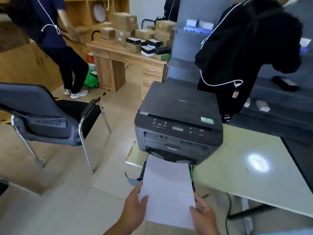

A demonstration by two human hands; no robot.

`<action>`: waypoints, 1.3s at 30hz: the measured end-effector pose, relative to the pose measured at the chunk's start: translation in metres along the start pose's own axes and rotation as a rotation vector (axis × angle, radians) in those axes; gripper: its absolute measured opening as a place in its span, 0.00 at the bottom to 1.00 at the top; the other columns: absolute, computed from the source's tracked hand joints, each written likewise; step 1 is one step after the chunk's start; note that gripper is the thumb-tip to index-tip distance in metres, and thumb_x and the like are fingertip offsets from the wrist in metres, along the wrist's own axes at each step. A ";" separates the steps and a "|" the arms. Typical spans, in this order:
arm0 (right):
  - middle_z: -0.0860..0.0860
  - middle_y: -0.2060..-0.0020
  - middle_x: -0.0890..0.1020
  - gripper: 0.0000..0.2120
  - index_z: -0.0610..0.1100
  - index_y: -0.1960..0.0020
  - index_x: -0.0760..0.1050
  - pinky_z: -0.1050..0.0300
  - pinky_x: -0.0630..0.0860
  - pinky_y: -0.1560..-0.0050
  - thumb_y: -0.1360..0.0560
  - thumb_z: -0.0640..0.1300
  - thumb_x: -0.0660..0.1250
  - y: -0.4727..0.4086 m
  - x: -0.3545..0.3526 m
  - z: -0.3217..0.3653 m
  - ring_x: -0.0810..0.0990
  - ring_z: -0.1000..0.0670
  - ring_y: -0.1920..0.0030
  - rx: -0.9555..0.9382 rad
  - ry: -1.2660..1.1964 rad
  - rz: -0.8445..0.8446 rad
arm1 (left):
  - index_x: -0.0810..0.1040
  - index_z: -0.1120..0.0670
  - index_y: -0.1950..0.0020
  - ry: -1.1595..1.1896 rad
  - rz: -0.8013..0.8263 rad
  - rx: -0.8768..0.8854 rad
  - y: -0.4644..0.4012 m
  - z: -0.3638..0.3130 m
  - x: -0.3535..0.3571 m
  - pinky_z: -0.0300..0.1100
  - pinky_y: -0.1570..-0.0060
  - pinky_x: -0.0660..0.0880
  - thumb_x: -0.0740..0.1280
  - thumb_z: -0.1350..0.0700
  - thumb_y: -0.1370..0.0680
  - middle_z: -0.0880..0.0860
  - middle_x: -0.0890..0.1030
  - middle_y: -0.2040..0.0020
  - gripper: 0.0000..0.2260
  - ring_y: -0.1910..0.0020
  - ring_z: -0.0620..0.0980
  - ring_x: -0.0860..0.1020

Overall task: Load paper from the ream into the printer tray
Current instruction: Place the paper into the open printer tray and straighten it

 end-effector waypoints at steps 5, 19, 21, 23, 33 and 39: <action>0.53 0.71 0.84 0.22 0.42 0.40 0.81 0.68 0.70 0.64 0.26 0.25 0.61 -0.002 -0.002 0.001 0.79 0.53 0.67 0.031 -0.038 -0.080 | 0.68 0.52 0.28 -0.001 0.076 -0.015 -0.020 0.000 0.006 0.36 0.40 0.71 0.64 0.60 0.22 0.47 0.76 0.37 0.21 0.41 0.46 0.77; 0.54 0.61 0.88 0.26 0.51 0.41 0.80 0.64 0.80 0.67 0.26 0.25 0.59 -0.055 0.012 -0.001 0.86 0.52 0.58 0.096 -0.071 -0.059 | 0.69 0.47 0.29 -0.114 0.166 -0.071 -0.069 -0.008 0.019 0.48 0.37 0.74 0.62 0.59 0.22 0.46 0.80 0.39 0.21 0.42 0.45 0.77; 0.56 0.62 0.86 0.26 0.54 0.43 0.78 0.65 0.80 0.69 0.26 0.25 0.59 -0.062 0.013 0.004 0.85 0.52 0.58 0.100 -0.072 -0.058 | 0.70 0.47 0.30 -0.126 0.175 -0.073 -0.074 -0.010 0.021 0.46 0.38 0.74 0.62 0.60 0.22 0.46 0.80 0.40 0.20 0.43 0.44 0.77; 0.53 0.58 0.86 0.27 0.55 0.39 0.77 0.60 0.82 0.65 0.25 0.26 0.59 -0.069 0.016 0.003 0.86 0.49 0.56 0.112 -0.052 -0.035 | 0.70 0.46 0.31 -0.150 0.184 -0.085 -0.078 -0.010 0.023 0.44 0.39 0.74 0.62 0.60 0.22 0.45 0.80 0.41 0.20 0.44 0.44 0.78; 0.46 0.52 0.88 0.26 0.48 0.32 0.76 0.64 0.78 0.68 0.25 0.28 0.59 -0.078 0.010 -0.006 0.86 0.48 0.55 0.135 0.054 -0.049 | 0.65 0.46 0.27 -0.250 0.182 -0.086 -0.083 -0.001 0.031 0.48 0.34 0.72 0.64 0.56 0.23 0.45 0.77 0.36 0.25 0.38 0.45 0.75; 0.46 0.42 0.85 0.27 0.50 0.31 0.75 0.56 0.81 0.54 0.23 0.28 0.60 -0.079 0.011 -0.005 0.85 0.46 0.47 0.100 0.063 -0.051 | 0.64 0.46 0.26 -0.282 0.189 -0.059 -0.086 -0.006 0.032 0.45 0.34 0.71 0.65 0.56 0.23 0.44 0.77 0.36 0.25 0.38 0.45 0.75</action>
Point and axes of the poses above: each hand's wrist, its own y-axis away from the middle knuckle, its own x-axis out of the palm, z = x × y, the point moved 7 cm from there along -y, towards the middle knuckle
